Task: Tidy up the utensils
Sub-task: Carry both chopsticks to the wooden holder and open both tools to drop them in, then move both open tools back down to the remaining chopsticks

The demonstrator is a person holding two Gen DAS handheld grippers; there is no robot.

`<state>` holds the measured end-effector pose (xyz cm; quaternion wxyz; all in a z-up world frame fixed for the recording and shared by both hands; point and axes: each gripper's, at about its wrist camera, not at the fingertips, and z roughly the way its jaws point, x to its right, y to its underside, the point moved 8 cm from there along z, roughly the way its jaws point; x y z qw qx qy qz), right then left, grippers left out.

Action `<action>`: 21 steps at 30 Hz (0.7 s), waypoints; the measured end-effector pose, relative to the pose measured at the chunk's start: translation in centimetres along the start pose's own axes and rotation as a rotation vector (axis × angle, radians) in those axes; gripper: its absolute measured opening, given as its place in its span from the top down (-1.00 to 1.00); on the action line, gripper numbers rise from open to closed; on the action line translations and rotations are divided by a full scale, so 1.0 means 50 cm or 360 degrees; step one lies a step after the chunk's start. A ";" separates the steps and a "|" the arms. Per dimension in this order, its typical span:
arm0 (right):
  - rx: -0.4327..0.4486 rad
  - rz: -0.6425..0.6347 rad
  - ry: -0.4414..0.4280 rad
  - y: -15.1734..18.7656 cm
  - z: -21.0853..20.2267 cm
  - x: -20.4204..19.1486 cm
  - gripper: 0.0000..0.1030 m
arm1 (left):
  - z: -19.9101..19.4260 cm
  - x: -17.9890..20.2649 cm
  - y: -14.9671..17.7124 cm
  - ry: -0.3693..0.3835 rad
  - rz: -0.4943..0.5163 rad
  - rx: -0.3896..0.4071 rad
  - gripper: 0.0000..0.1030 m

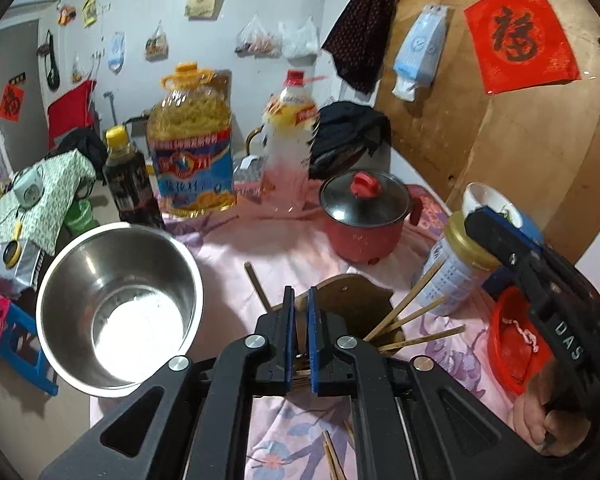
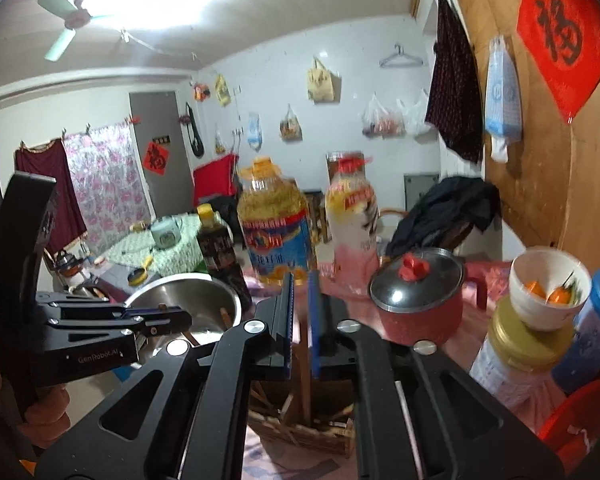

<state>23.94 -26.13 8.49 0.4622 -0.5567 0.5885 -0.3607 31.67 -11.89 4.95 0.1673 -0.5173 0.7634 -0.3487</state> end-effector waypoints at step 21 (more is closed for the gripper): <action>0.0051 0.0120 0.0132 0.053 -0.129 -0.009 -0.16 | -0.097 -0.048 0.071 -0.0134 -0.0077 0.0066 -0.31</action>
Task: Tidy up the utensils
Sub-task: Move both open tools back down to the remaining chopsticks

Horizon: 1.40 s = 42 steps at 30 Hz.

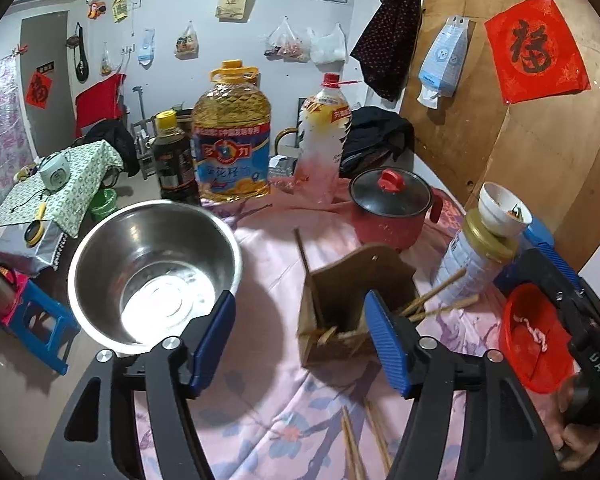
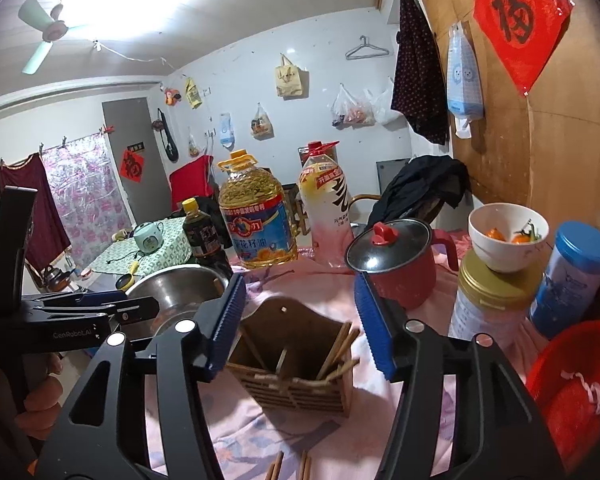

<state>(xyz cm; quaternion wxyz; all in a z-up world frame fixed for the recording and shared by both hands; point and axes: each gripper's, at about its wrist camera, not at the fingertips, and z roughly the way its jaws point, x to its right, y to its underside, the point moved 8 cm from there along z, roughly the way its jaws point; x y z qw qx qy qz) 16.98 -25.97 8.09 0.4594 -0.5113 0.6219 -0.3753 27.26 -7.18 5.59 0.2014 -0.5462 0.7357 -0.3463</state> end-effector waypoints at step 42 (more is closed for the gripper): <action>-0.0634 0.0025 0.0315 0.459 -0.212 0.006 -0.57 | 0.002 -0.080 0.569 -0.0235 -0.0011 -0.0601 -0.75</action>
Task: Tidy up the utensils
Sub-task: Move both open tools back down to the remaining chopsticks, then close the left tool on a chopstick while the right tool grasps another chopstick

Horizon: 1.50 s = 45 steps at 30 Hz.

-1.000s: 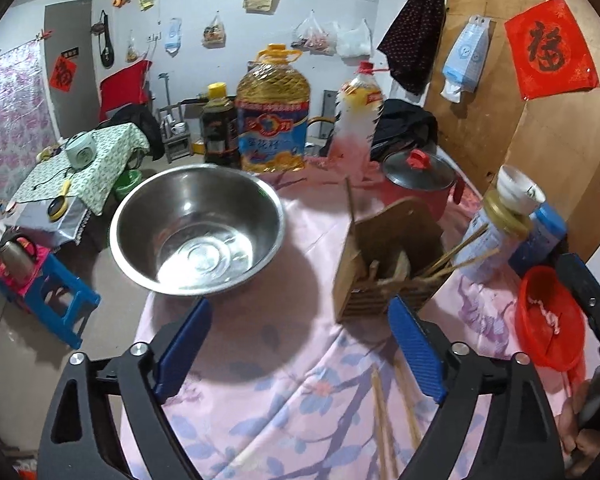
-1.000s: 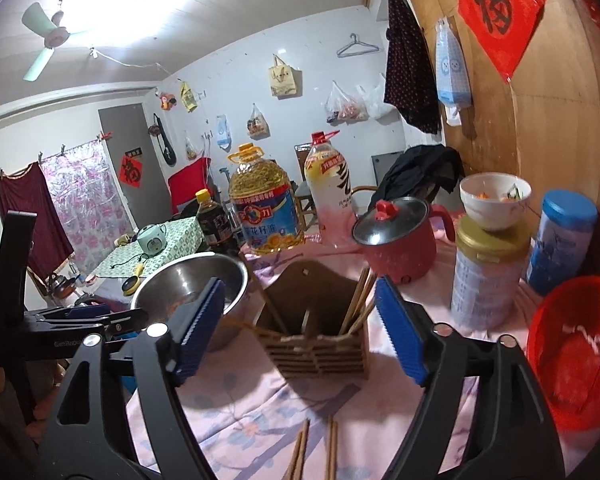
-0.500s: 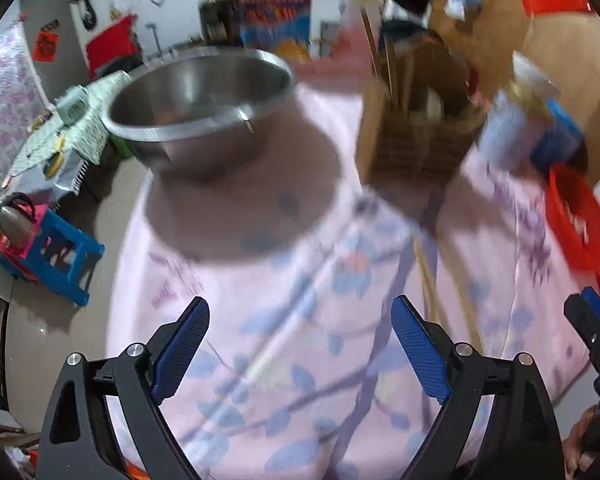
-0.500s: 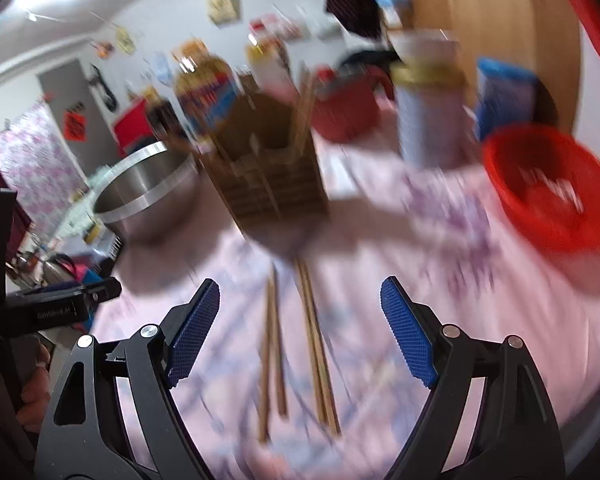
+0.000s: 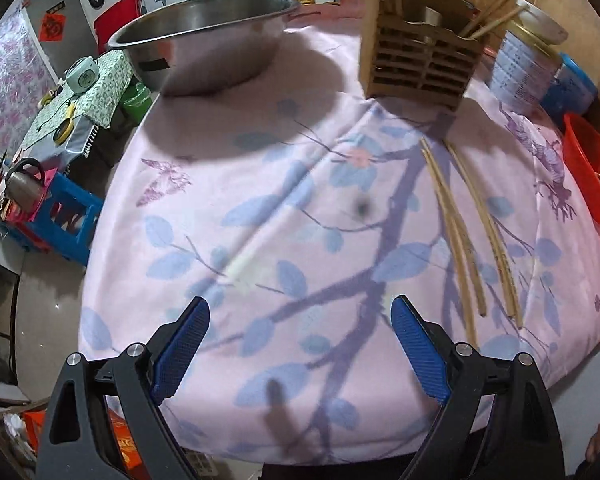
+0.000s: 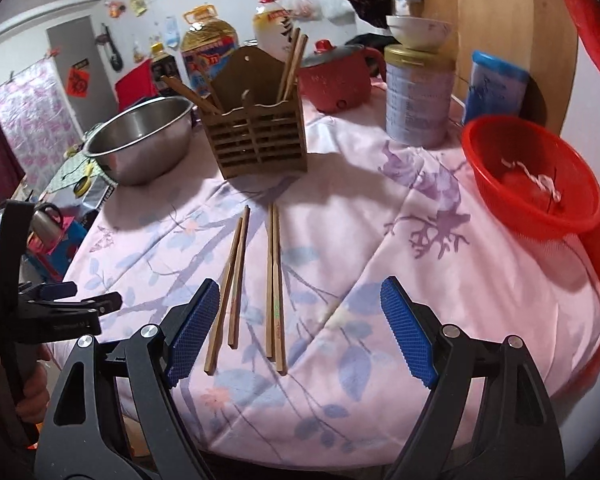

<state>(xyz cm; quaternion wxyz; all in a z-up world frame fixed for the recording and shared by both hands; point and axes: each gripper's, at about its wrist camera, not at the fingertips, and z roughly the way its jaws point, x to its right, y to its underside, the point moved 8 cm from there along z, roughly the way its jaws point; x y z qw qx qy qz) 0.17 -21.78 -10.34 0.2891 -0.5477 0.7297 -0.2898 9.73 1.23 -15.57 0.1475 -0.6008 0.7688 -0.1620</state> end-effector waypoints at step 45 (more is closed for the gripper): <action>-0.0157 -0.0325 -0.0289 0.132 0.063 -0.022 0.05 | -0.022 0.068 0.070 -0.0031 0.0012 -0.0029 0.89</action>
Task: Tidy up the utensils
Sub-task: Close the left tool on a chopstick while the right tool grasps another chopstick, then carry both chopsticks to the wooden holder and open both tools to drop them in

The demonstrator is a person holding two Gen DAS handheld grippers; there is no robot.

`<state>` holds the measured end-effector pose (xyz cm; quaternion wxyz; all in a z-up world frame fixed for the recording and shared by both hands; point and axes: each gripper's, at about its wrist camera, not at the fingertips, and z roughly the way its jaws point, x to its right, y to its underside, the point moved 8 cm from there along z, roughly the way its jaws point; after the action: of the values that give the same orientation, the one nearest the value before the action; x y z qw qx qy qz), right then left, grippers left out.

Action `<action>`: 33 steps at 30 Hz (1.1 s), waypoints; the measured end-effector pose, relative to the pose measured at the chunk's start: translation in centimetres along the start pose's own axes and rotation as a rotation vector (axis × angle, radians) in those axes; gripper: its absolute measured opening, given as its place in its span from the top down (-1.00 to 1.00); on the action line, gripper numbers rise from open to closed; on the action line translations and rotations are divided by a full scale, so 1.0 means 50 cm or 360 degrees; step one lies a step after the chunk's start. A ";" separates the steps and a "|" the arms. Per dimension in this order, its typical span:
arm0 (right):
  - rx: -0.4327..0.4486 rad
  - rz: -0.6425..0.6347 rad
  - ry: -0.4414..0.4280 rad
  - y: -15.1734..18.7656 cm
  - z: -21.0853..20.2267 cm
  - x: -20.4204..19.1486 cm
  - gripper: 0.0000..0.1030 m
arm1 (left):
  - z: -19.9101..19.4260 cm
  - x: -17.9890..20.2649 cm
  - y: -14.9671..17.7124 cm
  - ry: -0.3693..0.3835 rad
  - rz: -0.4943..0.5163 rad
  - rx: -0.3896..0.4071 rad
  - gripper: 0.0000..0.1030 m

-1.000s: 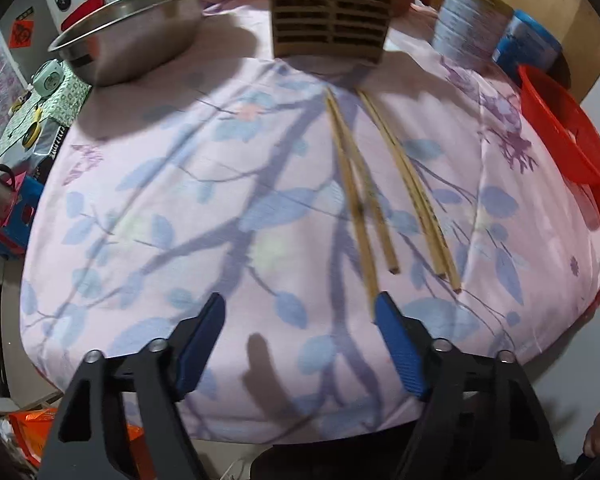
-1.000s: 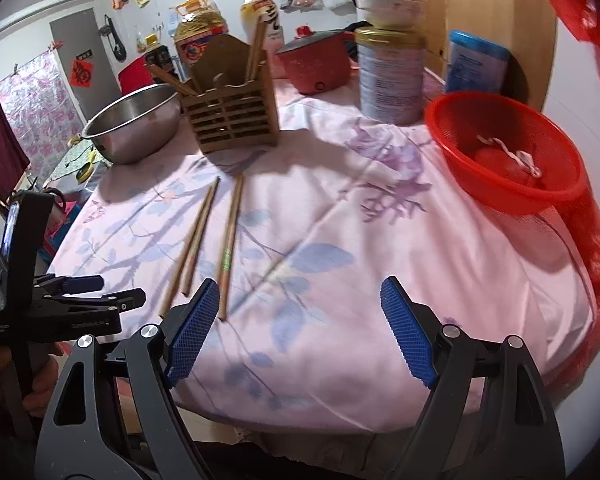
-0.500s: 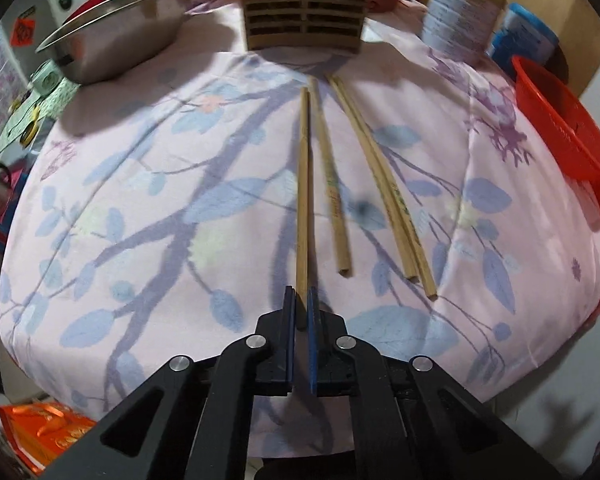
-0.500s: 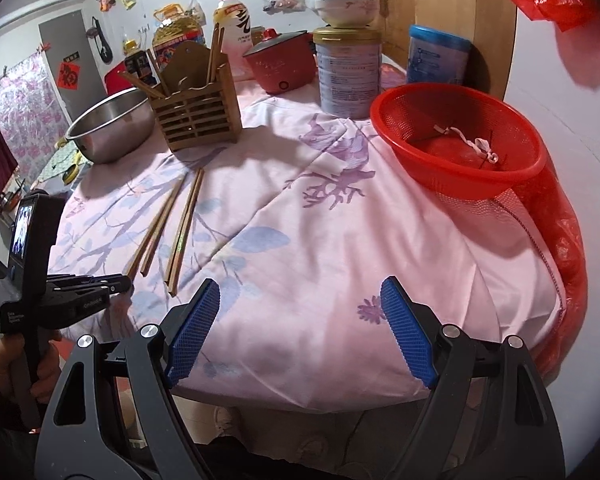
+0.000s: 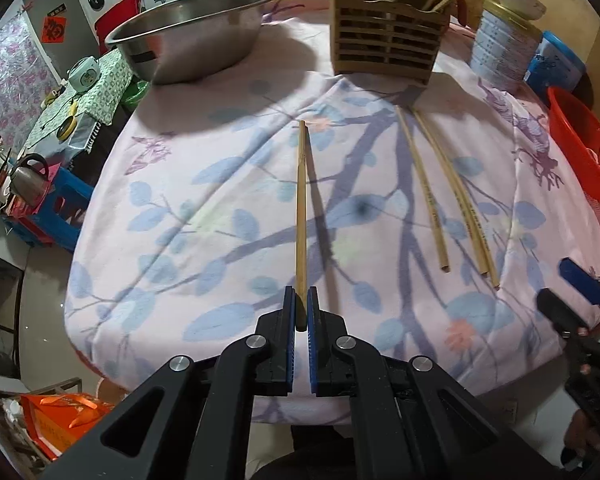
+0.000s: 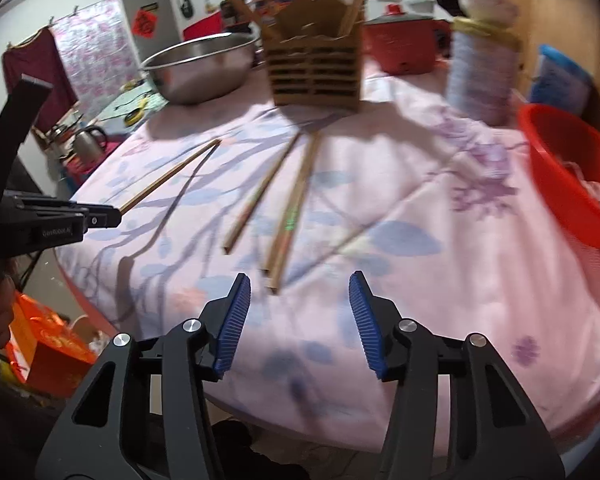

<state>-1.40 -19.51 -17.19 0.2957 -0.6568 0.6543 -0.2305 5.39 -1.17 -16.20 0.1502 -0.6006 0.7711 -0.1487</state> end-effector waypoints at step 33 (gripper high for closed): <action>0.0339 0.0025 0.0141 -0.121 -0.106 0.034 0.87 | -0.098 0.022 -0.091 0.0108 0.0116 0.0204 0.88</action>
<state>-0.60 -21.84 -9.34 0.3364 -0.6056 0.6437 -0.3251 7.11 -3.07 -9.93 0.1676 -0.5559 0.7860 -0.2124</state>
